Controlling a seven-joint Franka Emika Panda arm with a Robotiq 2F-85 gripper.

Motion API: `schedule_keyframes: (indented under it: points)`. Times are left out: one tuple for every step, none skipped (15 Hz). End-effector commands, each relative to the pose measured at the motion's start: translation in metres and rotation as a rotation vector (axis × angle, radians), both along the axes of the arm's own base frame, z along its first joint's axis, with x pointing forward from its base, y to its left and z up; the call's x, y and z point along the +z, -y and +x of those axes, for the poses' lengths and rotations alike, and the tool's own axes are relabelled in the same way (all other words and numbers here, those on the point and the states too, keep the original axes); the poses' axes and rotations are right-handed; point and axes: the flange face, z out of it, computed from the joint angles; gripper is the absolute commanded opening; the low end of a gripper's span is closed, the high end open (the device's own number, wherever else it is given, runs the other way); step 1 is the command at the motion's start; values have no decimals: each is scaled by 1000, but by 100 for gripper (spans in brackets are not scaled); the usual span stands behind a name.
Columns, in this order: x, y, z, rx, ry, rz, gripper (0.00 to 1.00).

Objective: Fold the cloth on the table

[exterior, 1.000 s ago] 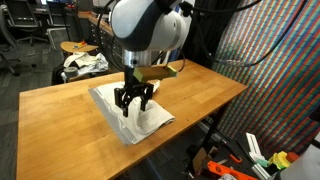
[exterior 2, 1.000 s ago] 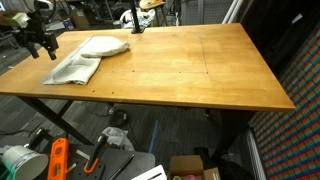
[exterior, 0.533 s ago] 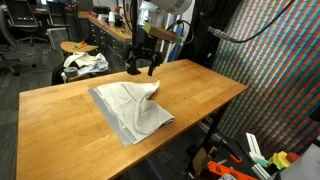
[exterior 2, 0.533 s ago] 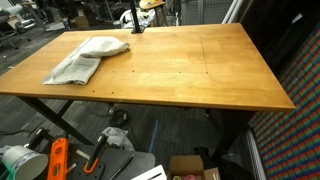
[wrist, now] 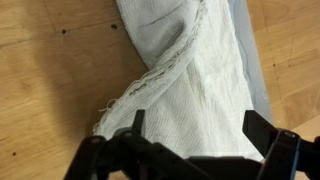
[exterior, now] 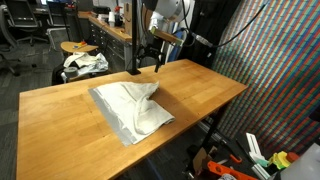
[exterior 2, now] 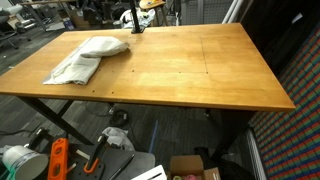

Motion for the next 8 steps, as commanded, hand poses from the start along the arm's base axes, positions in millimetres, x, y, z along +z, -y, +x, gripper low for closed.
schedule_keyframes:
  points:
    - [-13,22,32,-43,-59,33,100]
    - [-18,28,36,-48,-69,25,100]
    - [-23,35,38,-61,-79,17,100]
    - [-27,39,41,-70,-83,11,100]
    - [-31,45,43,-85,-86,6,100]
    - [-35,50,45,-92,-91,4,100]
    - [-39,56,44,-101,-100,3,100]
    - [-43,61,43,-107,-104,0,100]
